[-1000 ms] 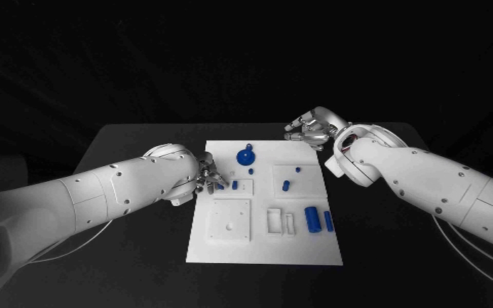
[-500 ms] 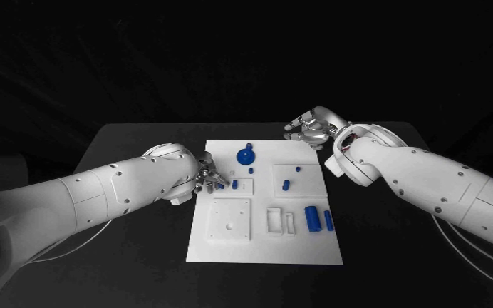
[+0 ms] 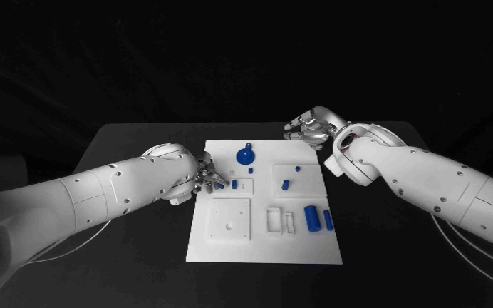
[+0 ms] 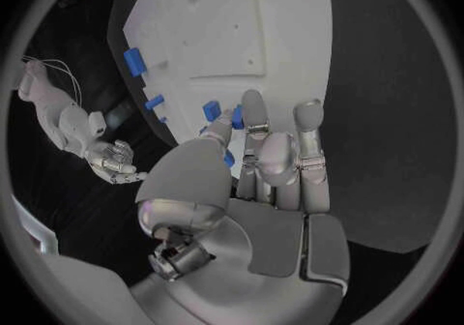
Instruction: Assemble the parts on the task board
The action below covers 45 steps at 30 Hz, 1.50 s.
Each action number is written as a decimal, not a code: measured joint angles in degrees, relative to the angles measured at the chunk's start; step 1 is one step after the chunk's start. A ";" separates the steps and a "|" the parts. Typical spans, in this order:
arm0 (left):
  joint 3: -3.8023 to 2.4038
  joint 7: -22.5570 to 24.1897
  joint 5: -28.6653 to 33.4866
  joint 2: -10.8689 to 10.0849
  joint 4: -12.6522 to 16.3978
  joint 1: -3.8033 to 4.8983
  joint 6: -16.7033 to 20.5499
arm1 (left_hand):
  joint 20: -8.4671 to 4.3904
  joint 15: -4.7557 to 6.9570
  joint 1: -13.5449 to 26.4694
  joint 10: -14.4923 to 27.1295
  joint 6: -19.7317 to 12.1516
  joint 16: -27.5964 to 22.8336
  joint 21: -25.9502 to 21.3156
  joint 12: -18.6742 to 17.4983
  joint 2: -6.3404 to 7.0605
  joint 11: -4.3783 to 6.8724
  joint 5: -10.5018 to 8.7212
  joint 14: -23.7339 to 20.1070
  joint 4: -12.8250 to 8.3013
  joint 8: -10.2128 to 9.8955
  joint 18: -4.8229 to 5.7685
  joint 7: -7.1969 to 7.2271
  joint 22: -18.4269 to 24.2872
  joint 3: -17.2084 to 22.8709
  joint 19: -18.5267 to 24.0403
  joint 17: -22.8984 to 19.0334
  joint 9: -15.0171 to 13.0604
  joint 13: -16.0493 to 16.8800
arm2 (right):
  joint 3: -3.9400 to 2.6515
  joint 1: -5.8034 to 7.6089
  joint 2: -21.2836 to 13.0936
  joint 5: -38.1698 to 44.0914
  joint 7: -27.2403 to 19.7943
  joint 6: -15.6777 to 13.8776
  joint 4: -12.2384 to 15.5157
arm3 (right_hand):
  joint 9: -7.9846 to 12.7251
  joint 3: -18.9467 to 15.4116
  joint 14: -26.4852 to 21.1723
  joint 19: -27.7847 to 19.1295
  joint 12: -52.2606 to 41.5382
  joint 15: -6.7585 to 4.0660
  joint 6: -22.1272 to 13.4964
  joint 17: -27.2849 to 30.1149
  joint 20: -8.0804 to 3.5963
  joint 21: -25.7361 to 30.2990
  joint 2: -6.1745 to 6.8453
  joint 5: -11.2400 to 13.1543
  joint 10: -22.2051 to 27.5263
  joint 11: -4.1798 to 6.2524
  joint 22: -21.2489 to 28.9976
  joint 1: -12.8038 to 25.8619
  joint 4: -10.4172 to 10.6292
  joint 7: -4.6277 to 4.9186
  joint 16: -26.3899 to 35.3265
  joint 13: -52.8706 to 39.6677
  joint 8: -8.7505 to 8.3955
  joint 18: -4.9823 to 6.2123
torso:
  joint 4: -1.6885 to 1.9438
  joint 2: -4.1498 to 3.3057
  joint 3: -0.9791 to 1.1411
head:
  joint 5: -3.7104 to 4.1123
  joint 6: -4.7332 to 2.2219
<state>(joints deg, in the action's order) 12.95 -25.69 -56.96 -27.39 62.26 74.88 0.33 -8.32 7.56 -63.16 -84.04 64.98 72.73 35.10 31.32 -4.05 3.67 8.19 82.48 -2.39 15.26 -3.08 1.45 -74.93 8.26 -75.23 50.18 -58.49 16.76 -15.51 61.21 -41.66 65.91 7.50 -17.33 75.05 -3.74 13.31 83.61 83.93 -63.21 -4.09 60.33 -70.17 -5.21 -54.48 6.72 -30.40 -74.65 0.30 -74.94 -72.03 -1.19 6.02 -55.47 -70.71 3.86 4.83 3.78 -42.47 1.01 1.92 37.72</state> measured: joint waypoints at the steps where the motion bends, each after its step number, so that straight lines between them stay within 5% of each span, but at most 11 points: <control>1: 0.00 -0.02 0.00 0.01 -0.03 -0.01 0.01 | 0.00 0.00 0.17 0.00 0.01 0.00 -0.20 0.00 0.17 0.00 -0.22 0.00 0.20 0.01 0.00 0.01 0.00 -0.20 0.00 -0.09 0.00 0.00 | 0.00 0.00 0.00 0.00 0.00 0.00 0.00 | 0.00 -0.02 0.00 0.00 0.00 0.00 0.00 0.00 0.00 0.00 0.00 0.00 0.00 0.00 0.00 0.00 0.02 0.00 0.00 0.00 0.00 0.00 | 0.01 0.00 -0.01 | 0.04 0.01; 45: 0.09 -0.75 0.03 0.39 -0.79 -0.18 0.24 | -0.19 0.00 1.87 0.00 0.04 -0.68 -0.90 -0.49 3.08 0.00 -2.48 0.00 3.73 0.43 0.00 -0.12 0.03 -2.05 -0.21 -0.73 -0.33 0.01 | 0.00 -0.02 0.01 0.00 0.10 0.00 -0.19 | 0.00 -0.49 0.00 0.00 0.00 0.00 0.00 0.00 0.00 0.00 0.00 0.00 0.00 0.00 0.02 0.00 0.49 0.00 0.00 -0.01 0.00 0.00 | 0.02 0.00 -0.03 | 0.18 0.10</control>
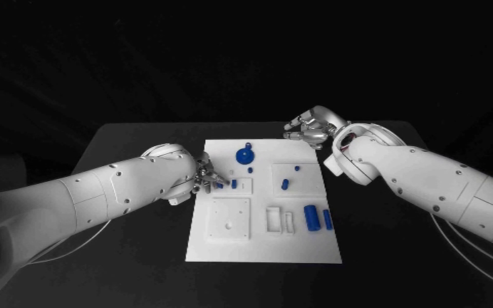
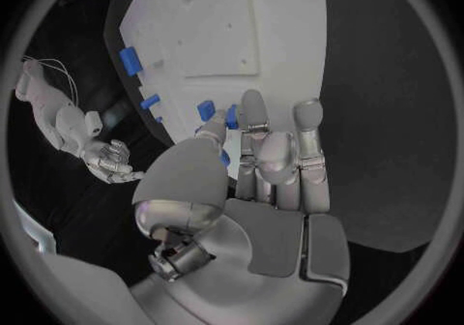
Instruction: Assemble the parts on the task board
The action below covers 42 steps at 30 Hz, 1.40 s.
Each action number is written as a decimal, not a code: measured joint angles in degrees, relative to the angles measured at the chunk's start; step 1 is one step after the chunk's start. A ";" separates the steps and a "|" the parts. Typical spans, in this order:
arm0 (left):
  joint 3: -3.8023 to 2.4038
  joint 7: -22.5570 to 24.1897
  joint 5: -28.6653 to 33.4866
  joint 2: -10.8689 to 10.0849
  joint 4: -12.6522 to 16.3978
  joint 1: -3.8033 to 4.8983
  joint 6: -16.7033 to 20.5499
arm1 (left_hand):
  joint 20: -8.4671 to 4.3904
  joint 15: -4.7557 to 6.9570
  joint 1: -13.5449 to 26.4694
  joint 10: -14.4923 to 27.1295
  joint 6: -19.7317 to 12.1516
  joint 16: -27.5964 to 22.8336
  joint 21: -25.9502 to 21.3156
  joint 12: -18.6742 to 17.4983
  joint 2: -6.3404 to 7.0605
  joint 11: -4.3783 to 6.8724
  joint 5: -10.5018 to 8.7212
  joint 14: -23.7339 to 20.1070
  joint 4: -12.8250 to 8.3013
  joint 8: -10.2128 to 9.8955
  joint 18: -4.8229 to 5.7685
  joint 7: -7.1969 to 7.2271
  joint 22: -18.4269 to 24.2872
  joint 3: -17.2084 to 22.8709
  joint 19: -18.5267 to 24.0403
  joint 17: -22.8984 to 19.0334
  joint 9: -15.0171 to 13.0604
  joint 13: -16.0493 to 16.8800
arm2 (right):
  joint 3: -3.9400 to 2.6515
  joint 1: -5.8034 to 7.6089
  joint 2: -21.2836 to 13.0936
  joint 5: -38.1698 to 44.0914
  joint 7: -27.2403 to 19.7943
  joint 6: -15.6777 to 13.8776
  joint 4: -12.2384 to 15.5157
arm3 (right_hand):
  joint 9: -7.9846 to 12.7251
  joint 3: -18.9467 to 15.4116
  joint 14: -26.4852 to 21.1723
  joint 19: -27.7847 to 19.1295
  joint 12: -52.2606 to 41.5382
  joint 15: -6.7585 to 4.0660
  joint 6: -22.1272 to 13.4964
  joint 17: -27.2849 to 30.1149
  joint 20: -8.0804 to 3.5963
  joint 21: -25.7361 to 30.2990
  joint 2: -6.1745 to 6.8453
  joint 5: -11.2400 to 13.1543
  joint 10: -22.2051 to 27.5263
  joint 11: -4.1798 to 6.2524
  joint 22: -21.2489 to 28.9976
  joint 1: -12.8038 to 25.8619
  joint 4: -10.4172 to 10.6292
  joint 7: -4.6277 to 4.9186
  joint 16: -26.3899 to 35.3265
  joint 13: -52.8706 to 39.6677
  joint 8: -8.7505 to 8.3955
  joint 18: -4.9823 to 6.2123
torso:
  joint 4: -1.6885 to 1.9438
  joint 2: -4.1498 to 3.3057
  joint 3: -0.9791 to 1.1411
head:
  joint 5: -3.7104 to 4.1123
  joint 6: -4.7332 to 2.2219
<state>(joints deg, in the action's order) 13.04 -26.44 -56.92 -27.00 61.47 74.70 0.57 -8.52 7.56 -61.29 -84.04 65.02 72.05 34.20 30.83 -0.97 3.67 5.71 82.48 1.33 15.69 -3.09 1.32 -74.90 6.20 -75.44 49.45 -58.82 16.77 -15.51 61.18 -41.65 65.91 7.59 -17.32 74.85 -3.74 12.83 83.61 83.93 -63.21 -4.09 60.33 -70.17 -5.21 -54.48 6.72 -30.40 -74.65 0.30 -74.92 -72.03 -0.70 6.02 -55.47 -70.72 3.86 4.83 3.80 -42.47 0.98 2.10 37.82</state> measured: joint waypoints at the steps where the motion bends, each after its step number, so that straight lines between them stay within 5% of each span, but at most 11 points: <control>1: 0.00 0.00 0.00 0.00 0.00 0.00 0.00 | 0.00 0.00 -0.18 0.00 0.04 0.00 -0.08 0.00 0.18 0.00 0.00 0.00 0.00 -0.03 0.00 0.04 -0.01 0.00 0.00 -0.01 0.00 0.00 | 0.00 0.00 0.00 0.00 0.00 0.00 0.00 | 0.00 0.00 0.00 0.00 0.00 0.00 0.00 0.00 0.00 0.00 0.00 0.00 0.00 0.00 0.00 0.00 0.00 0.00 0.00 0.00 0.00 0.00 | 0.00 0.00 0.00 | 0.01 0.02; 11: 0.00 -0.01 0.10 0.01 -0.07 -0.01 0.00 | 0.00 0.21 -0.06 0.00 -0.01 -0.23 -0.24 -0.22 2.22 0.00 -0.44 -0.21 1.53 -0.12 0.00 -0.05 -0.04 1.36 0.00 -0.28 -0.17 0.06 | 0.00 -0.09 0.03 0.00 0.01 0.00 -0.03 | 0.00 0.00 0.00 0.00 0.00 0.00 0.00 0.00 0.00 0.00 0.00 0.00 0.00 0.00 0.00 0.00 0.00 0.00 0.00 0.00 0.00 0.01 | 0.01 0.00 -0.01 | -0.03 0.01; 28: 0.02 0.05 0.24 0.06 0.00 -0.06 0.25 | 0.00 0.21 -0.35 0.00 -0.04 -0.22 -0.43 -0.21 1.91 0.00 -1.11 -0.21 1.11 0.18 0.00 -0.11 -0.03 0.95 0.00 -0.33 -0.10 0.14 | 0.00 -0.25 0.15 0.00 0.01 0.01 -0.16 | 0.00 0.00 0.00 0.00 0.00 0.00 0.00 0.00 0.00 0.00 0.00 0.00 0.00 0.00 0.01 0.00 0.00 0.00 0.00 -0.01 0.00 0.00 | 0.00 -0.01 0.01 | 0.03 0.15; 42: 0.03 0.08 0.38 0.18 -0.19 -0.08 0.30 | -0.21 0.20 1.08 0.00 0.06 -0.43 -0.61 -0.45 6.49 0.00 -2.66 -0.20 6.05 0.21 0.00 -0.21 -0.02 3.51 0.22 -0.45 -0.52 0.13 | 0.00 -0.34 0.25 -0.01 0.01 0.02 -0.25 | 0.00 0.00 0.00 0.00 0.00 0.00 0.00 0.00 0.00 0.00 0.00 0.00 0.00 0.00 0.01 0.00 0.00 0.00 0.00 0.00 0.00 0.00 | 0.03 -0.01 -0.03 | -0.03 0.18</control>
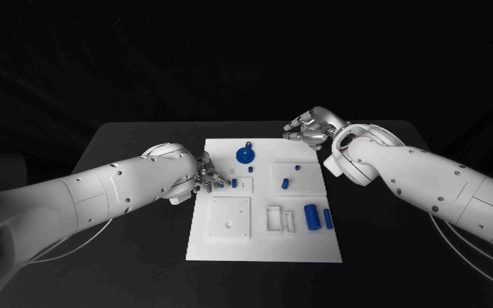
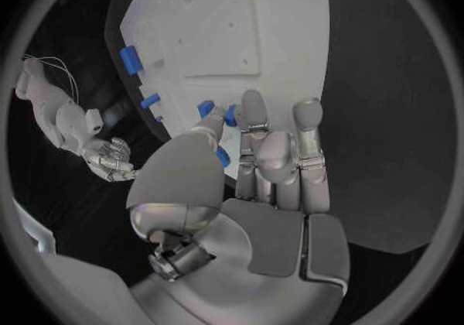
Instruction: Assemble the parts on the task board
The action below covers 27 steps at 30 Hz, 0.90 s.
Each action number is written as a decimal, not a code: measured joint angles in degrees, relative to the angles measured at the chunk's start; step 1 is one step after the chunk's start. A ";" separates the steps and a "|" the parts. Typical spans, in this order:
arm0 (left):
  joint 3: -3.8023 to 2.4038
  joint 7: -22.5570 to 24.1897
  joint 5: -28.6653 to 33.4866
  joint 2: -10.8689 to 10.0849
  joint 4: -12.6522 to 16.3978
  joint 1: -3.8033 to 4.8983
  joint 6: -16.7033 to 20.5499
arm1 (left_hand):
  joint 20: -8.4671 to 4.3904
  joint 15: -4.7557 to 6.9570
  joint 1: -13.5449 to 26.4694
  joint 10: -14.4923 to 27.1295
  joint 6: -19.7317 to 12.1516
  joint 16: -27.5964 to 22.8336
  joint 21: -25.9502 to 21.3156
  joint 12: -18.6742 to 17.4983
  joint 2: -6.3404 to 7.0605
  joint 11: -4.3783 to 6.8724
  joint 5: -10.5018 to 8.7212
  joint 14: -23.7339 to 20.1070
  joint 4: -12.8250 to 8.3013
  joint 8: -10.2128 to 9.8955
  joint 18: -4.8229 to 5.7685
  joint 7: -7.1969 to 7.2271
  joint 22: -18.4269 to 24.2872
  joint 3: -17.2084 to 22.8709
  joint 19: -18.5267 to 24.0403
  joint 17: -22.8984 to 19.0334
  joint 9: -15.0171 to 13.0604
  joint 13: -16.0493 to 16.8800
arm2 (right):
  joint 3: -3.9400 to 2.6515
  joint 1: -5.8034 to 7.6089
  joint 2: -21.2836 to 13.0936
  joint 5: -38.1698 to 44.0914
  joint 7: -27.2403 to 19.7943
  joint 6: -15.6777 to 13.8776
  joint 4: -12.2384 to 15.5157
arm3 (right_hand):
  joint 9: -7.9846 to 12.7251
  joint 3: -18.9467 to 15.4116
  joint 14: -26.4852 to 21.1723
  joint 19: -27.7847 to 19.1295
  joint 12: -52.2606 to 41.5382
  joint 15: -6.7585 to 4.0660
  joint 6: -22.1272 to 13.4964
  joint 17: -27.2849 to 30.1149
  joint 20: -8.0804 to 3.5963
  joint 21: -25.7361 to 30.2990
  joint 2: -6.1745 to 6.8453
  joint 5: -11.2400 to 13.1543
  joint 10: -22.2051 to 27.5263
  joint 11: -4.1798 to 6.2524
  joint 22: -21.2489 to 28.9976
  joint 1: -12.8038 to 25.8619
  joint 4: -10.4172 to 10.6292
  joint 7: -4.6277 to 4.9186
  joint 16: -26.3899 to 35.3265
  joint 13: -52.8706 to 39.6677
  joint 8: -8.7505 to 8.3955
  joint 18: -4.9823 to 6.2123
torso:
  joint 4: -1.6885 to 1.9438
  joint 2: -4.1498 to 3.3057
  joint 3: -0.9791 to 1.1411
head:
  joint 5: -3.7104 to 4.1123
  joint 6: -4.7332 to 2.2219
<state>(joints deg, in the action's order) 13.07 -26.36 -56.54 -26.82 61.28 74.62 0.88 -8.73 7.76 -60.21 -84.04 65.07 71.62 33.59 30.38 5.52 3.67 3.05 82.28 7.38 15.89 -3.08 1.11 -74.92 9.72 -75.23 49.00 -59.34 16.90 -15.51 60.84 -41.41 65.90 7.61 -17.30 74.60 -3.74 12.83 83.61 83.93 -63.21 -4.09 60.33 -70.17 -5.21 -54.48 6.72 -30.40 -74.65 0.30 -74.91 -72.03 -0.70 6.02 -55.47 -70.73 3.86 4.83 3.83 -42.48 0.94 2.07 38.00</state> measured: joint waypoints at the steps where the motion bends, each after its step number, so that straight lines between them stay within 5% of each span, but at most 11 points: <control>1: 0.00 0.00 0.01 0.01 -0.02 0.00 0.00 | 0.00 0.00 0.07 0.00 0.00 0.00 0.00 0.00 0.07 0.00 0.00 0.00 0.01 0.02 0.00 0.00 0.00 0.00 0.00 0.00 -0.07 0.00 | 0.00 0.00 0.00 0.00 0.00 0.00 0.00 | 0.00 0.00 0.00 0.00 0.00 0.00 0.00 0.00 0.00 0.00 0.00 0.00 0.00 0.00 0.00 0.00 0.00 0.00 0.00 0.00 0.00 0.00 | -0.01 0.00 -0.01 | -0.01 0.02; 20: 0.00 0.03 0.19 -0.07 -0.09 -0.02 -0.01 | -0.21 0.00 -0.77 0.00 0.13 -0.40 -0.49 -0.22 2.55 0.00 0.00 0.00 4.15 0.02 0.59 -0.09 0.01 0.12 -0.21 0.11 -0.47 -0.27 | 0.00 -0.08 0.03 -0.01 0.00 0.03 -0.07 | 0.00 0.00 0.00 0.00 0.00 0.00 0.00 0.00 0.00 0.00 0.00 0.00 0.00 0.00 0.00 0.00 0.00 0.00 0.00 0.00 0.00 0.00 | -0.07 0.01 0.00 | -0.02 0.02; 27: -0.19 0.54 0.51 -1.24 0.77 -0.14 0.26 | -0.20 0.00 -0.78 0.00 0.14 -0.67 -0.70 -0.21 2.55 0.00 0.00 0.00 4.15 -1.08 0.55 -0.07 0.01 0.12 -0.21 0.11 -0.50 -0.29 | 0.00 -0.16 0.03 -0.02 -0.02 0.03 -0.10 | 0.00 0.00 0.00 0.00 0.00 0.00 0.00 0.00 0.00 0.00 0.00 0.00 0.00 0.00 0.00 0.00 0.00 0.00 0.00 0.00 0.00 0.00 | -0.09 0.02 0.00 | 0.19 0.01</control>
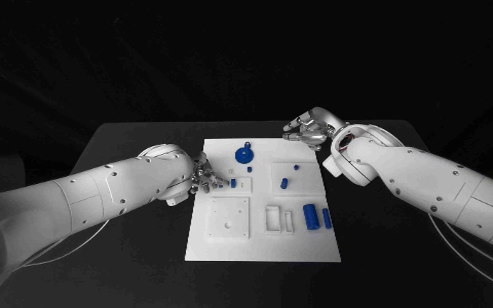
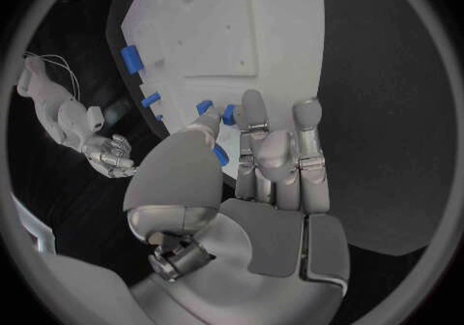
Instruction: Assemble the parts on the task board
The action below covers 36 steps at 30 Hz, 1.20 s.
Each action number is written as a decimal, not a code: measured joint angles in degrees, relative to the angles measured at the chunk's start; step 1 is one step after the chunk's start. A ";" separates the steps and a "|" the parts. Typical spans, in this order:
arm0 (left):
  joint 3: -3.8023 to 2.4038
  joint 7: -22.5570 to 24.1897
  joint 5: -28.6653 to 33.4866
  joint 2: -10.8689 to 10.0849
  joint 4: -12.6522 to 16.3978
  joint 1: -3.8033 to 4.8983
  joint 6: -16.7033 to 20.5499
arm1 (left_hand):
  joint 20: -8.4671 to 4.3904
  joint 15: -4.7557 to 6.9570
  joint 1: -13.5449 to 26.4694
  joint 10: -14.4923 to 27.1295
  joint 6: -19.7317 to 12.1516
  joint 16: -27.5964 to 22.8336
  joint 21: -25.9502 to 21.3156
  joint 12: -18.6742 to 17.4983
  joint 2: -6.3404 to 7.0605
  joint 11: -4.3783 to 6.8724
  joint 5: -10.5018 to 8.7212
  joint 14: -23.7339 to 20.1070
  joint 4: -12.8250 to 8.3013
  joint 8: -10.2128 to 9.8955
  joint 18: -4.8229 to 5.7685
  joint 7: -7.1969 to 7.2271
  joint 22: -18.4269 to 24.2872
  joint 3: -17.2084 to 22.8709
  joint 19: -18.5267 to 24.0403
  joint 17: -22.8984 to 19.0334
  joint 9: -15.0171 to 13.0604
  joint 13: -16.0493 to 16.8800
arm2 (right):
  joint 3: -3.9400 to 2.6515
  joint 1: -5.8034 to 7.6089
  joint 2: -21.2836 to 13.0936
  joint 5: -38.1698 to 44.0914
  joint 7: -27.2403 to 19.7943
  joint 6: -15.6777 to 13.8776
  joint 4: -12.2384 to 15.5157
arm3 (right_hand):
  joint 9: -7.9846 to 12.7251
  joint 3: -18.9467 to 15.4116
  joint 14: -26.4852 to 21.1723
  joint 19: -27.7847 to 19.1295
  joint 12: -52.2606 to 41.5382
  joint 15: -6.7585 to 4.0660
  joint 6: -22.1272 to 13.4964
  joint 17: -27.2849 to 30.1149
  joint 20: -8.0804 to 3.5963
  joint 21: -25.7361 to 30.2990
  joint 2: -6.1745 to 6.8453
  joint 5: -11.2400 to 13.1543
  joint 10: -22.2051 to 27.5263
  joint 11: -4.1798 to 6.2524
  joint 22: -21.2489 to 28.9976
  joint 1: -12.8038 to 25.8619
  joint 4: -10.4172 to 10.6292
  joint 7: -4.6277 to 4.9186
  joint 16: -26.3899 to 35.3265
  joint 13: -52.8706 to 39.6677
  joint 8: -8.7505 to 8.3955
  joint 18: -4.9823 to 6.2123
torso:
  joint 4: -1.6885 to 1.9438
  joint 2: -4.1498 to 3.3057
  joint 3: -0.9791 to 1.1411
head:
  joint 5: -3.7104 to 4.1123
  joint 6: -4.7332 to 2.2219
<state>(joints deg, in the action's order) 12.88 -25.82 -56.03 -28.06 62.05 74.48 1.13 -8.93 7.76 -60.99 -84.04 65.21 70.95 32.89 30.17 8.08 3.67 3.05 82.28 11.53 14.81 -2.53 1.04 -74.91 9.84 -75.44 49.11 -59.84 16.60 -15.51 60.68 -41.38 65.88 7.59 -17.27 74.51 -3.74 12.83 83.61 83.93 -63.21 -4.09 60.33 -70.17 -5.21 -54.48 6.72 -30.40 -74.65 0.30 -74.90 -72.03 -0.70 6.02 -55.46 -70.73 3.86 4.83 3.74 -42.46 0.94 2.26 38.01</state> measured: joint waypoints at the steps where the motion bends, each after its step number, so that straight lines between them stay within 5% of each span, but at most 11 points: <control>1: -0.13 0.14 0.15 -0.40 0.34 -0.07 0.12 | 0.00 0.00 -0.03 0.00 -0.01 0.00 -0.27 0.00 -0.03 0.00 0.00 0.00 -0.05 -0.15 -0.01 0.00 0.00 0.05 0.00 -0.04 0.03 -0.04 | 0.00 -0.02 -0.01 0.00 0.00 0.00 0.00 | 0.00 0.00 0.00 0.00 0.00 0.00 0.00 0.00 0.00 0.00 0.00 0.00 0.00 0.00 0.00 0.00 0.00 0.00 0.00 0.00 0.00 0.00 | -0.01 0.00 0.01 | 0.03 0.01; 7: -1.26 0.18 0.70 -2.14 1.76 -0.82 0.53 | 0.00 0.00 -0.06 0.00 -0.57 -0.40 -0.68 -0.35 -1.02 0.00 0.00 0.00 -1.98 -0.64 -0.05 -0.47 0.00 -0.56 0.00 -0.47 0.57 -0.04 | 0.00 -0.14 -0.08 -0.03 -0.02 -0.01 0.00 | 0.00 0.16 0.00 0.00 0.00 0.00 0.00 0.00 0.00 0.00 0.00 0.00 0.00 0.00 0.00 0.00 0.16 0.00 0.00 0.00 0.00 0.00 | -0.01 -0.04 0.02 | 0.34 0.03; 11: -3.01 0.28 0.80 -3.04 3.08 -0.96 1.18 | 0.00 0.00 0.17 0.00 -1.01 -0.83 -1.30 -0.43 -2.20 0.00 0.00 0.00 -2.99 -0.89 -0.05 -0.47 -0.04 -0.67 0.00 -0.96 0.98 -0.08 | 0.00 -0.25 -0.20 -0.05 -0.03 -0.02 0.01 | 0.00 0.16 0.00 0.00 0.00 0.00 0.00 0.00 0.00 0.00 0.00 0.00 0.00 0.00 0.00 0.00 0.16 0.00 0.00 0.00 0.00 0.00 | 0.05 -0.02 0.03 | 0.42 0.13; 16: -4.58 1.42 1.92 -4.14 3.72 -0.85 2.62 | 0.96 -1.12 -0.65 1.84 -3.57 -7.29 -4.02 -4.21 -4.09 -0.91 0.00 -4.00 -5.38 -4.79 -0.06 -2.17 0.33 -1.87 2.19 -8.52 8.48 -1.42 | 0.00 -0.28 -0.22 -0.08 -0.04 -0.02 0.01 | 0.00 0.16 0.00 0.00 0.00 0.00 0.00 0.00 0.00 0.00 0.00 0.00 0.00 0.00 0.00 0.00 0.16 0.00 0.00 0.00 0.00 0.00 | 0.12 0.02 0.02 | 0.44 0.12; 21: -5.33 3.78 6.16 -4.85 3.44 -0.81 3.99 | 3.13 -3.67 -0.91 6.72 -6.09 -10.06 -7.72 -12.14 -5.29 -3.44 0.00 -6.55 -8.16 -10.49 -0.07 -5.05 2.43 -4.42 3.91 -10.22 24.00 -6.08 | 0.00 -0.31 -0.17 -0.12 -0.04 -0.01 -0.09 | 0.00 0.16 0.00 0.00 0.00 0.00 0.00 0.00 0.00 0.00 0.00 0.00 0.00 0.00 0.00 0.00 0.16 0.00 0.00 0.00 0.00 -0.01 | 0.09 0.05 0.02 | 0.44 -0.09; 27: -5.53 7.09 11.14 -5.04 3.34 -0.80 4.79 | 4.45 -4.69 -2.64 7.57 -6.77 -11.50 -10.90 -17.32 -6.60 -4.73 0.00 -7.98 -9.62 -10.06 -0.07 -6.36 3.95 -5.28 4.17 -12.74 40.08 -11.60 | 0.00 -0.35 -0.16 -0.20 -0.05 0.00 -0.21 | 0.00 0.00 0.00 0.00 0.00 0.00 0.00 0.00 0.00 0.00 0.00 0.00 0.00 0.00 0.00 0.00 0.31 0.00 0.00 0.00 0.00 0.00 | 0.05 -0.01 -0.01 | 0.49 -0.29; 31: -5.55 10.66 12.83 -4.81 3.07 -0.80 5.49 | 4.65 -4.95 -11.66 9.34 -5.65 -11.50 -11.48 -18.77 -9.33 -5.00 3.04 -8.85 -15.87 -8.46 -0.07 -6.44 3.92 -2.15 4.39 -13.82 43.89 -12.70 | 0.00 -0.36 -0.13 -0.25 -0.05 0.00 -0.23 | 0.00 0.00 0.00 0.00 0.00 0.00 0.00 0.00 0.00 0.00 0.00 0.00 0.00 0.00 0.00 0.00 0.31 0.00 0.00 0.00 0.00 0.00 | 0.05 -0.03 -0.01 | 0.52 -0.42; 36: -5.55 16.09 12.51 -3.60 2.11 -0.80 7.37 | 4.75 -5.11 -14.71 9.84 -4.41 -11.08 -11.55 -20.39 -9.92 -5.34 4.11 -9.01 -19.54 -7.54 -1.02 -6.45 2.99 -1.04 4.49 -15.06 46.78 -12.86 | 0.00 -0.37 -0.06 -0.29 -0.06 0.00 -0.25 | 0.00 0.00 0.00 0.00 0.00 0.00 0.00 0.00 0.00 0.00 0.00 0.00 0.00 0.00 0.00 0.00 0.31 0.00 0.00 0.00 0.00 0.00 | 0.05 -0.03 -0.01 | 0.54 -0.61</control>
<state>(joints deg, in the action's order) 7.33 -9.73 -43.52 -31.66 64.17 73.67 8.51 -4.18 2.65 -75.70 -74.21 60.80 59.87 21.34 9.78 -1.84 -1.67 7.16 73.27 -8.01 7.27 -3.55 -5.41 -71.91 8.79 -70.95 34.06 -13.06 3.74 -15.51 60.31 -41.45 65.58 7.53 -17.27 74.26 -3.74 12.83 83.61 83.93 -63.21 -4.09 60.33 -70.17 -5.21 -54.48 6.72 -30.40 -74.65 0.30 -74.90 -72.03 -0.39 6.02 -55.47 -70.73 3.86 4.83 3.80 -42.49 0.94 2.80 37.40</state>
